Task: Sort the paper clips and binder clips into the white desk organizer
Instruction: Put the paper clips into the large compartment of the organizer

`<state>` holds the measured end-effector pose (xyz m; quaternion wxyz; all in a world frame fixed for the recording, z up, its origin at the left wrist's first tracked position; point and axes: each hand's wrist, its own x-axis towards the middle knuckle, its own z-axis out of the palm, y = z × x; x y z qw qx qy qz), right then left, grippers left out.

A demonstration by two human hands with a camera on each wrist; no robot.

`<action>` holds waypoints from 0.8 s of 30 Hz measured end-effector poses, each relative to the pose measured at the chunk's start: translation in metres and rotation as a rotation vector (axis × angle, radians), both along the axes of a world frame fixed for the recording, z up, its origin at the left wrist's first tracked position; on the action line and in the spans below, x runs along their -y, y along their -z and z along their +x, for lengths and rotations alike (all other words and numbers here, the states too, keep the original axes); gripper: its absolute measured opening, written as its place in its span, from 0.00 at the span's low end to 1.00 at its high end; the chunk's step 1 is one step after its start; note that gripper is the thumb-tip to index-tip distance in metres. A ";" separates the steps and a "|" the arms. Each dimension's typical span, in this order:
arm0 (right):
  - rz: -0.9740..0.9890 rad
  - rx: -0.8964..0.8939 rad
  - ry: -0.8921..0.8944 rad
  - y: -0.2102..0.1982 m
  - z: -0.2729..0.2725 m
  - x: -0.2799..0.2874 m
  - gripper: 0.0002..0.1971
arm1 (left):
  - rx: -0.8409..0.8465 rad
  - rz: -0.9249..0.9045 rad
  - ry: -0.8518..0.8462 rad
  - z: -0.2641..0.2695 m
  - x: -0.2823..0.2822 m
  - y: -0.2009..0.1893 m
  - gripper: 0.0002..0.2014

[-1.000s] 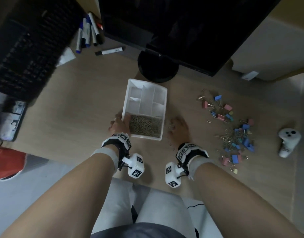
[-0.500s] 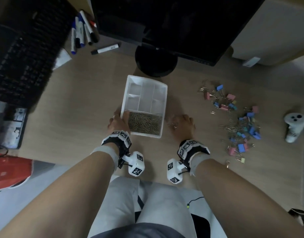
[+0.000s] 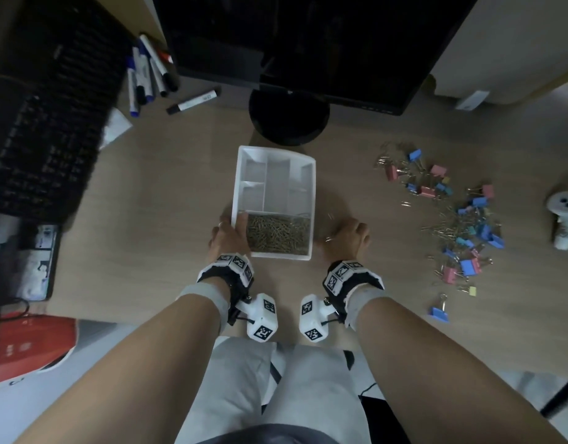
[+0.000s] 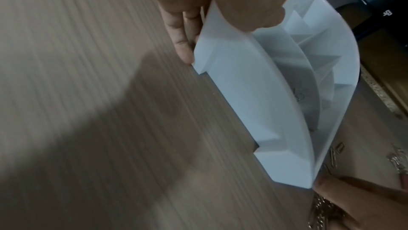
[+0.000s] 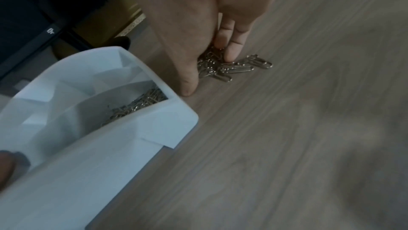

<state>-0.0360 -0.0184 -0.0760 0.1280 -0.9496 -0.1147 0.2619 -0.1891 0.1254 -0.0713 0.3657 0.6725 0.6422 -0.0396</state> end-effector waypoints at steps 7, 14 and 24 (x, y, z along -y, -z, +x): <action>0.078 -0.025 -0.042 0.002 0.007 0.005 0.14 | -0.036 -0.014 0.001 0.001 -0.002 -0.002 0.36; 0.137 -0.076 0.085 -0.011 0.023 0.003 0.07 | -0.041 -0.037 -0.021 0.003 -0.001 -0.003 0.34; 0.502 -0.431 -0.135 -0.036 0.003 -0.036 0.12 | -0.067 -0.126 -0.010 0.005 -0.006 -0.008 0.33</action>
